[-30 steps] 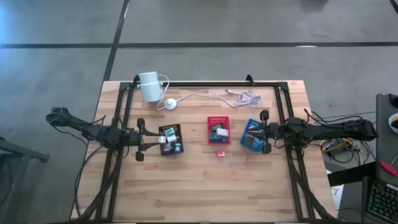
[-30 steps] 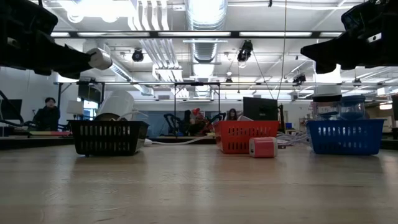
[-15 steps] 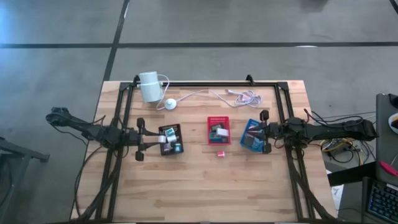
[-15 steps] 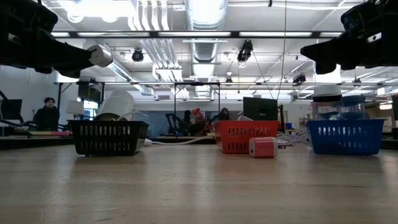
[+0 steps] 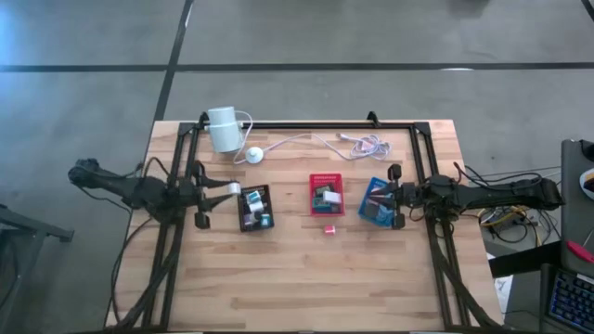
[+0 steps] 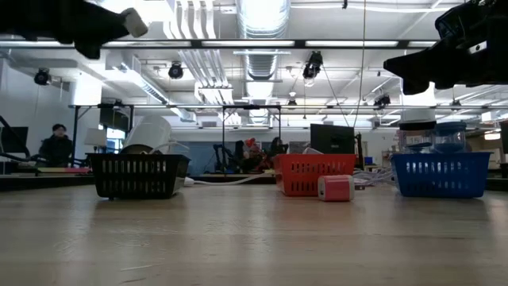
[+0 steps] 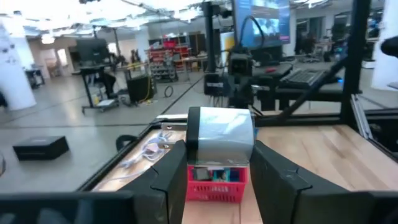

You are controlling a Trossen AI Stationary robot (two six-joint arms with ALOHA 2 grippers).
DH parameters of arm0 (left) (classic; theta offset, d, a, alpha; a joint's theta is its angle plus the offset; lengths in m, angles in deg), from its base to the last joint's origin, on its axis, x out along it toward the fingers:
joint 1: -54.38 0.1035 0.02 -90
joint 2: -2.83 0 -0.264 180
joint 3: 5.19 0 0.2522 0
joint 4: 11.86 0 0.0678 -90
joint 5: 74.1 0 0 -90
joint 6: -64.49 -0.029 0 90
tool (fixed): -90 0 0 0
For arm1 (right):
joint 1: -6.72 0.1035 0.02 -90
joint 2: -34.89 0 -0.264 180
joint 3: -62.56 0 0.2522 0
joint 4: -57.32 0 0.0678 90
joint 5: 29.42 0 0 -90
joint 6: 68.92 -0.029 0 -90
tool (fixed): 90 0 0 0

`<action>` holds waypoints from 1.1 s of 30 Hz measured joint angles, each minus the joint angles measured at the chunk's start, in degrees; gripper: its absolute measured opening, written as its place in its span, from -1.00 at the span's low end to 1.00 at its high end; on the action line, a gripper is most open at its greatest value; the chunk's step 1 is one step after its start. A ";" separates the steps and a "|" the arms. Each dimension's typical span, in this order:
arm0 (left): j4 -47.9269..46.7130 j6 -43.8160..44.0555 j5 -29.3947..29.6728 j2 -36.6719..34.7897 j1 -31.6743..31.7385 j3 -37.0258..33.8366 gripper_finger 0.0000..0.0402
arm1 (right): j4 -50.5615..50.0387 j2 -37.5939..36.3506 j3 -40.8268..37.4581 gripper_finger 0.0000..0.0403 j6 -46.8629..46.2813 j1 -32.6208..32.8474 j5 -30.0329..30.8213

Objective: Pick & Place Office items
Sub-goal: Put the black white charger adapter into the black bin

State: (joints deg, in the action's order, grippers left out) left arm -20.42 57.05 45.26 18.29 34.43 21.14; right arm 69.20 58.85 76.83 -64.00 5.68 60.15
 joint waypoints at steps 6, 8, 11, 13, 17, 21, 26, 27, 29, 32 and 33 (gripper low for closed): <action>-17.70 6.59 0.85 3.23 0.02 13.30 -0.28 | 0.00 0.00 0.00 -0.86 0.01 0.00 0.00; -23.72 8.99 1.16 5.44 0.02 17.49 -0.28 | 0.00 0.00 0.00 -0.86 0.01 0.00 0.02; -32.50 12.25 1.18 9.84 0.04 23.16 -0.28 | -0.02 0.00 0.00 -0.86 -0.01 0.00 0.02; -36.83 14.24 1.24 12.95 0.04 26.47 -0.28 | -0.02 0.00 0.00 -0.86 -0.01 0.00 0.02; -43.26 17.30 1.15 18.83 0.07 31.50 -0.28 | -0.02 0.00 0.00 -0.86 -0.27 -0.01 0.02; -48.11 20.09 -1.34 23.94 0.11 35.19 -0.28 | -0.07 0.00 0.00 -0.86 -0.43 -0.02 0.02; -51.67 22.44 -4.72 28.91 0.70 37.17 -0.27 | -0.09 0.00 0.00 -0.86 -0.45 -0.01 0.02; -51.89 22.68 -5.08 29.63 0.95 37.23 -0.27 | -0.09 0.00 0.00 -0.86 -0.45 -0.02 0.02; -52.06 22.71 -6.65 31.04 1.68 37.13 -0.27 | -0.09 0.00 0.00 -0.86 -0.45 -0.02 0.06; -52.74 22.73 -8.06 32.87 3.04 37.02 -0.27 | -0.11 0.00 0.01 -0.86 -0.46 -0.01 0.44; -52.94 22.83 -8.31 33.46 3.48 37.01 -0.27 | -0.11 0.00 0.02 -0.86 -0.45 -0.02 0.46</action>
State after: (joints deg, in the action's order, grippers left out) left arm -73.36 79.88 36.95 51.76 37.92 58.15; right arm 69.09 58.85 76.86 -64.45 5.66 60.61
